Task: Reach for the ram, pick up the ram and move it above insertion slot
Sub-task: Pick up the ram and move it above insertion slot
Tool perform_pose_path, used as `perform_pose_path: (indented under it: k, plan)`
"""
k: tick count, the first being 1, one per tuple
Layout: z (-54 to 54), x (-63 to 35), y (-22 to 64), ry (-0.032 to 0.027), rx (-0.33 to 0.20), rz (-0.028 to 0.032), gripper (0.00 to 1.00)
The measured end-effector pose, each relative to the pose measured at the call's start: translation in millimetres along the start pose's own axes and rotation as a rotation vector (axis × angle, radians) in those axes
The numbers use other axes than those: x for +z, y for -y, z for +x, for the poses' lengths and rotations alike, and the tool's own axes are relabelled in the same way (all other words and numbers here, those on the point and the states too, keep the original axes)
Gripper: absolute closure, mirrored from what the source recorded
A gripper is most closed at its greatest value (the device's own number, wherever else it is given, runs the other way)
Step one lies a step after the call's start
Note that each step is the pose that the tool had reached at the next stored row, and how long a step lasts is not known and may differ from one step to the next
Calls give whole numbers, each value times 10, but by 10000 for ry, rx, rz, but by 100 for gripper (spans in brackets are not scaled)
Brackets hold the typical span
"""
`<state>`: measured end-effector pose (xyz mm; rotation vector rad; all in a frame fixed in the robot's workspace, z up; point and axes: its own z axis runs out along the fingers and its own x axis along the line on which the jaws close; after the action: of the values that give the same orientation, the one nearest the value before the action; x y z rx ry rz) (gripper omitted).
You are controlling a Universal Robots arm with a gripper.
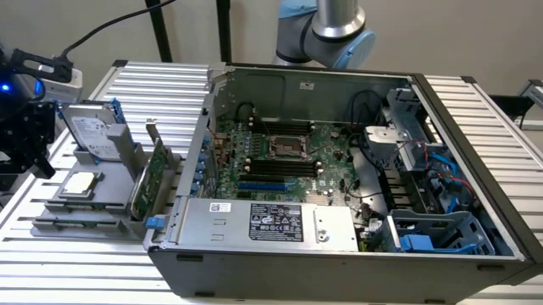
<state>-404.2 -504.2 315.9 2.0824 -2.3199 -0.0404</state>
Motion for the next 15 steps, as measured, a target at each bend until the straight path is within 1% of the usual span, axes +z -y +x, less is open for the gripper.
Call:
perform_pose_path:
  k: [5, 7, 14, 15]
  plan:
    - [0, 11, 1, -26, -854, 29, 89]
    - [-2, 13, 12, -31, -1042, 31, 89]
    - [4, 12, 72, -26, -1068, 27, 88]
    - [5, 12, 79, -26, -1066, 28, 82]
